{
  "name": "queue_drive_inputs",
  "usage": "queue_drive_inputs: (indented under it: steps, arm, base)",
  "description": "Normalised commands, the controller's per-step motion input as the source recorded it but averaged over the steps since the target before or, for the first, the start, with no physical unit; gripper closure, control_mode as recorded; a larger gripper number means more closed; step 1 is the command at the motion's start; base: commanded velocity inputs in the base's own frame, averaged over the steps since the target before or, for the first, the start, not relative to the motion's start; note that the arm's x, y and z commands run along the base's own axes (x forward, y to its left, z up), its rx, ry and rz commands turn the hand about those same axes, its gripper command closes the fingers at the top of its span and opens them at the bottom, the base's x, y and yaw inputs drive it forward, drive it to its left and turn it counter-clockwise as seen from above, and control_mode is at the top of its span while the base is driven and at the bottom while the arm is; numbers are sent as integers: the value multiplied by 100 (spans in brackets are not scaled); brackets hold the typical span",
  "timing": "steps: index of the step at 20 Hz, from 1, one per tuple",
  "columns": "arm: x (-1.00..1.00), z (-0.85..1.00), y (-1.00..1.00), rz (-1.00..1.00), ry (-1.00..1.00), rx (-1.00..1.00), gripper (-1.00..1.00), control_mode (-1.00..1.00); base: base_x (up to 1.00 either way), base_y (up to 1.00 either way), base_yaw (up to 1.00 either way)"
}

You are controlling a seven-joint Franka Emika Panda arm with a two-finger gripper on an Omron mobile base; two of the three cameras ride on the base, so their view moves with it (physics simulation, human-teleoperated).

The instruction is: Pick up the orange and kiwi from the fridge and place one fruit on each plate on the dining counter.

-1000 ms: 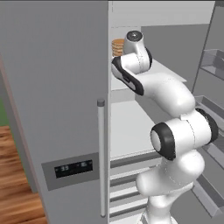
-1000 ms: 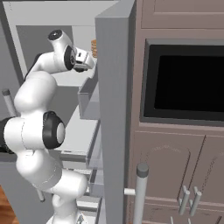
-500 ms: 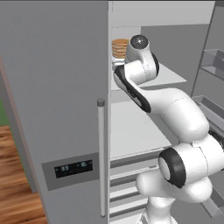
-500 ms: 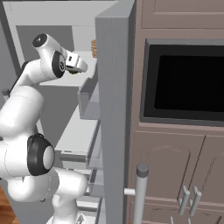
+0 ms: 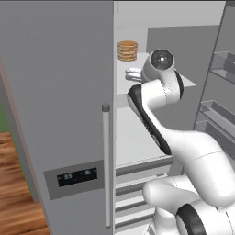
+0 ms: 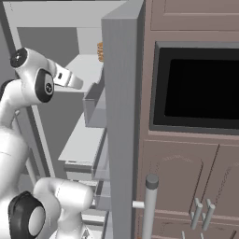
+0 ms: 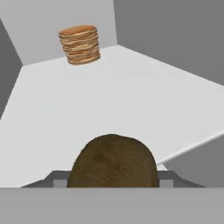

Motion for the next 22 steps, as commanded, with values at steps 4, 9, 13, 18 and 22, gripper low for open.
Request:
queue_drive_inputs:
  steps: [4, 9, 13, 18, 22]
  arm:
    - [-99, 40, 0, -11, 5, 4, 100, -100]
    - [-100, 16, 0, -15, 0, 0, 100, -100]
    - [-98, 2, 0, -10, 0, 0, 100, -100]
    - [-93, 3, -12, 1, -6, 0, 100, -100]
    - [-69, 0, -16, 9, -6, 0, 100, -100]
  base:
    - [0, 0, 0]
    - [0, 0, 0]
    - [0, 0, 0]
    - [0, 0, 0]
    - [0, 0, 0]
